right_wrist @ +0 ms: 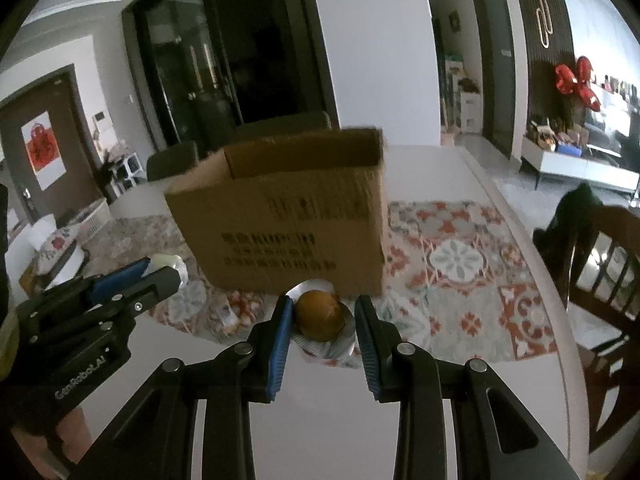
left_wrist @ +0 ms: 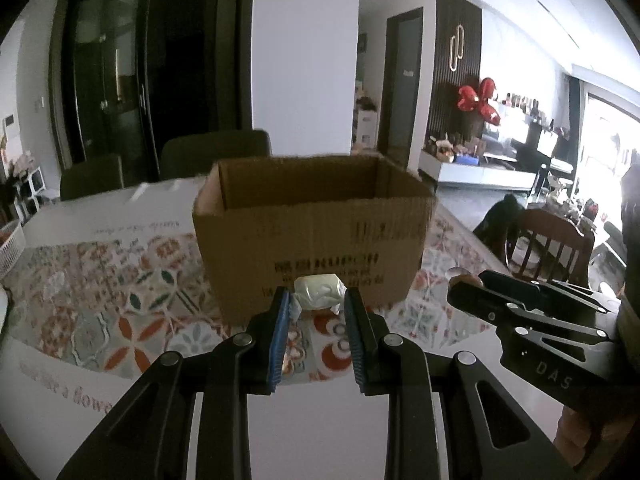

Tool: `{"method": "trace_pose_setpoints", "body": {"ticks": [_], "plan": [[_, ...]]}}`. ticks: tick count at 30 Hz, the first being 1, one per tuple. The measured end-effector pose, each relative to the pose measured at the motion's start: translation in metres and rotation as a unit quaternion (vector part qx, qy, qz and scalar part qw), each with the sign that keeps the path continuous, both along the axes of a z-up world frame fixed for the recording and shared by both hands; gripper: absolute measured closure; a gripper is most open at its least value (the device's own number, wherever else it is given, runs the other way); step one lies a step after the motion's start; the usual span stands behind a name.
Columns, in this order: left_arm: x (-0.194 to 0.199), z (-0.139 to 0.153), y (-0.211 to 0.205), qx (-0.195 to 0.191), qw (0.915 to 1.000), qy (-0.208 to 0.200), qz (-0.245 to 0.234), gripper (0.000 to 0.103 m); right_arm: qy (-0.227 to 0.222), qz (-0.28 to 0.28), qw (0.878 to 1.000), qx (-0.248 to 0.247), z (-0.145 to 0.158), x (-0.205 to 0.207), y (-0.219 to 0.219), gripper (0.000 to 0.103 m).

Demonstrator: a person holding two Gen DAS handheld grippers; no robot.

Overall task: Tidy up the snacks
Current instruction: 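Carry both candies over the box and open both tools to drop them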

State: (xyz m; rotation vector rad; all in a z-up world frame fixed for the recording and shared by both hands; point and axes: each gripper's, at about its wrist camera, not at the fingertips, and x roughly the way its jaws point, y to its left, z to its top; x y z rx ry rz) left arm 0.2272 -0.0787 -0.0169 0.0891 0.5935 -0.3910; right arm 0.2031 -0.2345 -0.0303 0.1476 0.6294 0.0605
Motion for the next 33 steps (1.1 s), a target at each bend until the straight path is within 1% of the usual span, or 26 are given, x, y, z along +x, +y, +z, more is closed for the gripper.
{"method": "trace_pose_setpoints", "body": {"ticks": [7,13,16,20,26,33], "plan": [[0.007,0.026,0.0,-0.006,0.9996,-0.028,-0.008,0.076,-0.038,0.007,0.999,-0.009,0.029,0.007,0.002,0.07],[0.018,0.047,-0.004,0.0,0.9985,-0.053,-0.008,0.076,-0.064,0.012,0.998,-0.017,0.052,0.02,0.001,0.07],[0.029,0.055,-0.005,0.002,0.9982,-0.059,-0.007,0.076,-0.076,0.015,0.997,-0.027,0.063,0.029,0.001,0.07],[0.045,0.063,-0.01,0.005,0.9983,-0.058,-0.007,0.076,-0.083,0.022,0.996,-0.033,0.073,0.044,0.001,0.07],[0.07,0.07,-0.013,0.015,0.9984,-0.054,-0.007,0.076,-0.077,0.036,0.996,-0.036,0.082,0.07,0.0,0.07],[0.104,0.068,-0.021,0.023,0.9994,-0.024,-0.007,0.076,-0.054,0.048,0.996,-0.045,0.08,0.102,-0.002,0.07]]}}
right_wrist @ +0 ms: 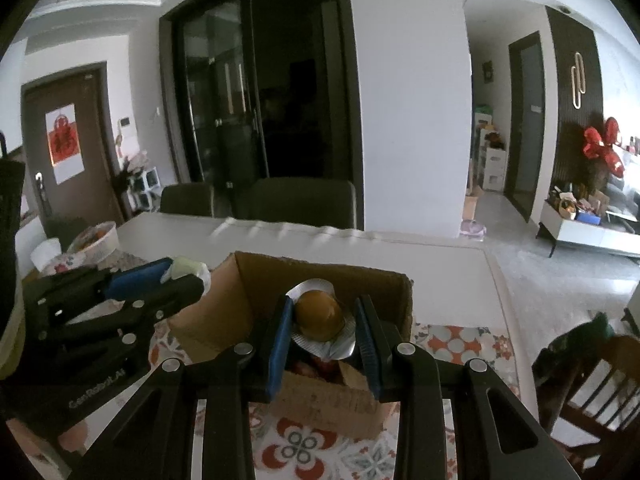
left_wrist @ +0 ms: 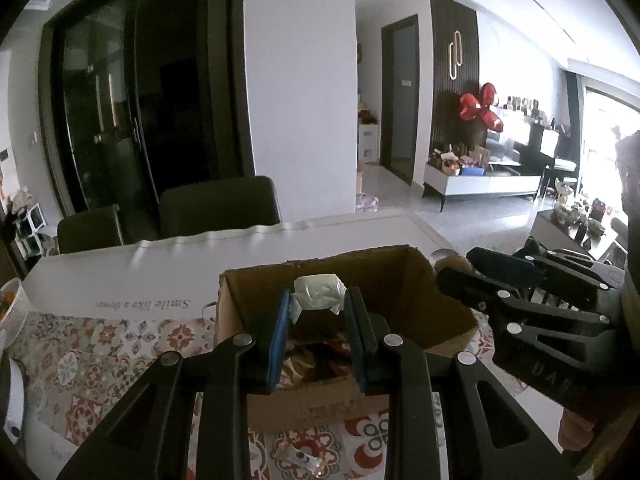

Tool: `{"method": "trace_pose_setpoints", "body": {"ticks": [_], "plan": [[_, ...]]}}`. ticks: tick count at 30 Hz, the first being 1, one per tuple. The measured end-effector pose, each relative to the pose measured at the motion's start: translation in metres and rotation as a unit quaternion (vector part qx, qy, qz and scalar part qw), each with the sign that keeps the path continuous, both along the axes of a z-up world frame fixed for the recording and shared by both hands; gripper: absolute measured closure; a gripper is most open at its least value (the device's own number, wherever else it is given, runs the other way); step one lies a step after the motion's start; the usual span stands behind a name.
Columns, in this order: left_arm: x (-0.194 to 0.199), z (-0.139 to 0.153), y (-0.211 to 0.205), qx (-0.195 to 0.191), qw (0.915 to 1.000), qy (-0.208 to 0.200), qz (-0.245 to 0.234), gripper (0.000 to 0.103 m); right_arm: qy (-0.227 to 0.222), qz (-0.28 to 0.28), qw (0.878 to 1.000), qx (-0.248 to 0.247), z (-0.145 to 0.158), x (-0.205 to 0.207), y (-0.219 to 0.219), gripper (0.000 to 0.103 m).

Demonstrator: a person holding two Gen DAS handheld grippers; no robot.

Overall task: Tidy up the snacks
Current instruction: 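Carry both candies over the box and open both tools to drop them, then withdraw the right tool from the box toward the white-and-gold stick packet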

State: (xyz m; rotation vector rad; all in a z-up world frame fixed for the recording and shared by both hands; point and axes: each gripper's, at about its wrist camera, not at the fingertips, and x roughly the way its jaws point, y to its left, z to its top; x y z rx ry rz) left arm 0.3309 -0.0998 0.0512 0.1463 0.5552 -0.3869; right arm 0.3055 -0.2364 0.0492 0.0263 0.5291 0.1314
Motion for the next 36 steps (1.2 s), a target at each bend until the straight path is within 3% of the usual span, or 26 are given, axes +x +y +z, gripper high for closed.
{"method": "trace_pose_setpoints", "body": {"ticks": [8,12,15,17,21,36], "plan": [[0.03,-0.012,-0.002,0.011,0.9993,0.031,0.016,0.074,0.027,0.0,1.0,-0.008,-0.009,0.03,-0.002,0.07],[0.036,-0.017,0.0,0.011,0.9988,0.039,0.026,0.068,0.033,-0.006,0.999,-0.016,-0.015,0.036,-0.002,0.069],[0.036,-0.02,0.002,0.018,0.9987,0.035,0.03,0.059,0.041,-0.005,0.999,-0.016,-0.016,0.041,0.0,0.067],[0.035,-0.02,0.002,0.021,0.9987,0.031,0.034,0.055,0.043,-0.006,0.999,-0.016,-0.018,0.042,0.0,0.058],[0.034,-0.018,0.004,0.021,0.9986,0.025,0.041,0.046,0.043,-0.006,0.999,-0.013,-0.018,0.041,0.0,0.057],[-0.011,-0.015,0.038,0.031,0.9958,-0.02,0.084,0.034,0.03,0.016,0.999,-0.009,-0.02,0.01,0.022,0.054]]}}
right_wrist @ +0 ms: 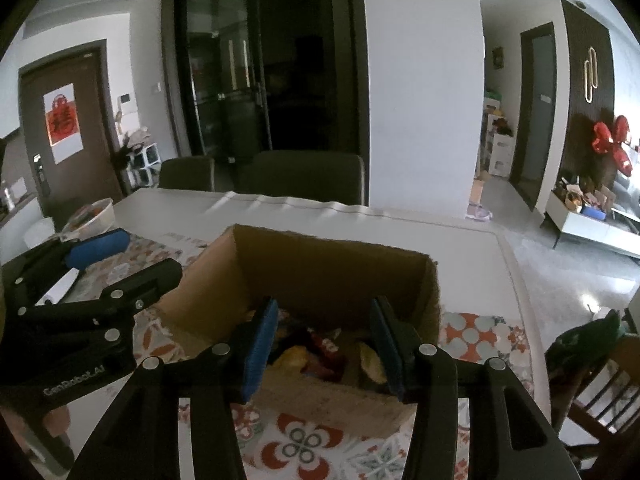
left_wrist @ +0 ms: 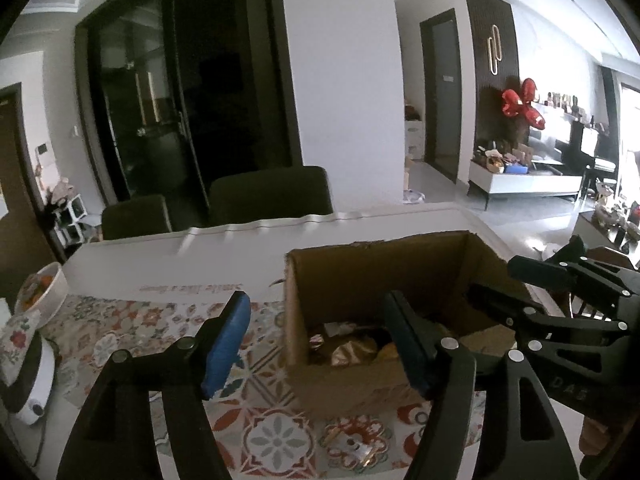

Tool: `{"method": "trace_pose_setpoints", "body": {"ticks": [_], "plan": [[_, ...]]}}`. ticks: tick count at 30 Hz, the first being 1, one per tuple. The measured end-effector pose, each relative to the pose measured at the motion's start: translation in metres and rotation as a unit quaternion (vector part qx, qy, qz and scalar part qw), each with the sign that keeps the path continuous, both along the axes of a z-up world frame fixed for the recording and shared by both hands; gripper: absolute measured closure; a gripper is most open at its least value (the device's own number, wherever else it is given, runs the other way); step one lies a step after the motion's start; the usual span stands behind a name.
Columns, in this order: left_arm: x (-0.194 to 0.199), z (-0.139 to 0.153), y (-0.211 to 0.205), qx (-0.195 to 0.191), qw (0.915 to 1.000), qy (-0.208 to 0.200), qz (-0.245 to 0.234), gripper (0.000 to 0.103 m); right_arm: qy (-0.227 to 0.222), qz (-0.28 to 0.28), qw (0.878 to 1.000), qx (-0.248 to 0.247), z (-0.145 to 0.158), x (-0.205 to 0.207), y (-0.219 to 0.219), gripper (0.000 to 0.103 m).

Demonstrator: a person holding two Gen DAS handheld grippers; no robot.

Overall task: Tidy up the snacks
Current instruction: 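Withdraw the right tool from the box toward the white-and-gold stick packet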

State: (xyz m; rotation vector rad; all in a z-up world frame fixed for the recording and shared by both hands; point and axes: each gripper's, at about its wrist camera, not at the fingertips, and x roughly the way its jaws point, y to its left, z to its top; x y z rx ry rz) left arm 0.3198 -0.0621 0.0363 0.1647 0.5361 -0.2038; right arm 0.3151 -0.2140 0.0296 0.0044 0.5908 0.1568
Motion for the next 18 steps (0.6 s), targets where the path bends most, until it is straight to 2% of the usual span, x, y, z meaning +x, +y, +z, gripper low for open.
{"method": "trace_pose_setpoints", "body": {"ticks": [9,18], "plan": [[-0.03,-0.012,0.032,0.014,0.9992,-0.01,0.036,0.026,-0.014,0.026,1.0,-0.007,-0.005,-0.027,0.033,0.054],[-0.052,-0.041,0.06,0.035,0.9962,0.003,0.08,0.021,0.008,0.06,0.998,-0.013,-0.031,-0.038,0.063,0.054]]}}
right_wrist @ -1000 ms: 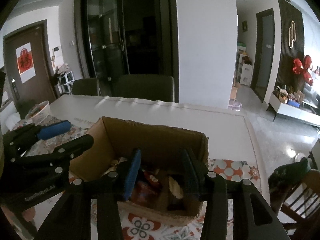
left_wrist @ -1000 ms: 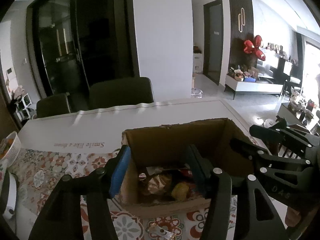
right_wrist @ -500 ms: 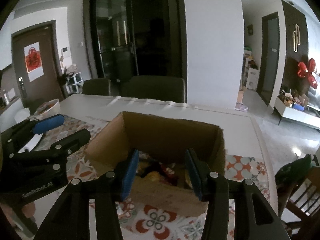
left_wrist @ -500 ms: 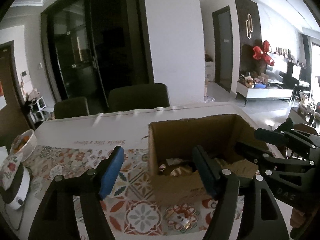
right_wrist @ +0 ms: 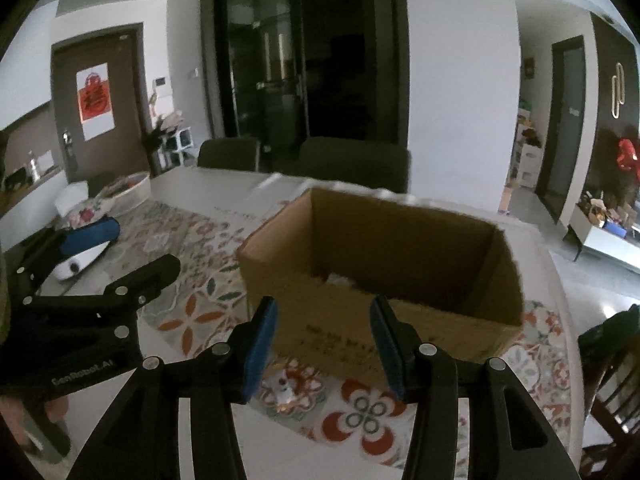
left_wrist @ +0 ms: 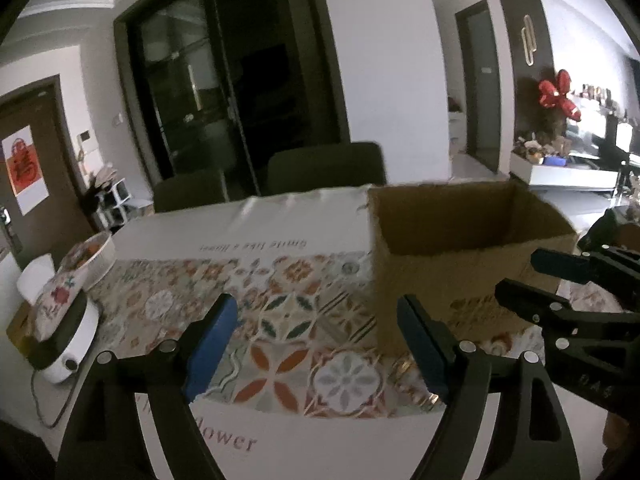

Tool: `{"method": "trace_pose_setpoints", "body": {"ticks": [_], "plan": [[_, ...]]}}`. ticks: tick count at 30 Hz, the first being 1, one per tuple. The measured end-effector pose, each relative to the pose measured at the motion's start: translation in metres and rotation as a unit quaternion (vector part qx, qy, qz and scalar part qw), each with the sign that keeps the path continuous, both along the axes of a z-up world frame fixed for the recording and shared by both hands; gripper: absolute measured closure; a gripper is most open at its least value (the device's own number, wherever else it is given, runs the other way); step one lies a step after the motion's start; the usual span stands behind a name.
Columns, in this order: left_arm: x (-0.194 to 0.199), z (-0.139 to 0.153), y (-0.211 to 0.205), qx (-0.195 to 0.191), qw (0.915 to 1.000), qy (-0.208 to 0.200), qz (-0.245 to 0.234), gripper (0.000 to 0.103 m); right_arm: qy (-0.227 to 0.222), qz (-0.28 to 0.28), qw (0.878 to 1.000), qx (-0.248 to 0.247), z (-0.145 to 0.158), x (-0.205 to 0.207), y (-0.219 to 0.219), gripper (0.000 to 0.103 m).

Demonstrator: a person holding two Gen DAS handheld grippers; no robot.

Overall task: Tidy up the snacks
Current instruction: 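Withdraw the right tool from the box toward the white-and-gold stick packet, then grasp the white-and-gold stick packet with the right tool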

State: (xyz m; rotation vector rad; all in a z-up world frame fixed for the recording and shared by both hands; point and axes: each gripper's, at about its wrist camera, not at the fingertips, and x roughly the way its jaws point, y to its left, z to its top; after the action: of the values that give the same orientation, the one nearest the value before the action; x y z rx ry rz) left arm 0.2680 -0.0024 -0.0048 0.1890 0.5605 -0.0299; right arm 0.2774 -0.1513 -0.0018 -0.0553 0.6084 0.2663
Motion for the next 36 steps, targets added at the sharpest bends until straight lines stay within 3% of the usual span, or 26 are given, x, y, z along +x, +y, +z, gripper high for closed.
{"method": "trace_pose_setpoints", "body": {"ticks": [18,36], "plan": [[0.0,-0.083,0.031,0.002,0.9928,0.1,0.067,0.021,0.105,0.056,0.993,-0.019,-0.078,0.02,0.036,0.054],[0.019,-0.114,0.027,0.016,0.9875,0.133,0.083,0.021,0.168,0.08,0.981,-0.061,-0.136,0.052,0.05,0.055]]}}
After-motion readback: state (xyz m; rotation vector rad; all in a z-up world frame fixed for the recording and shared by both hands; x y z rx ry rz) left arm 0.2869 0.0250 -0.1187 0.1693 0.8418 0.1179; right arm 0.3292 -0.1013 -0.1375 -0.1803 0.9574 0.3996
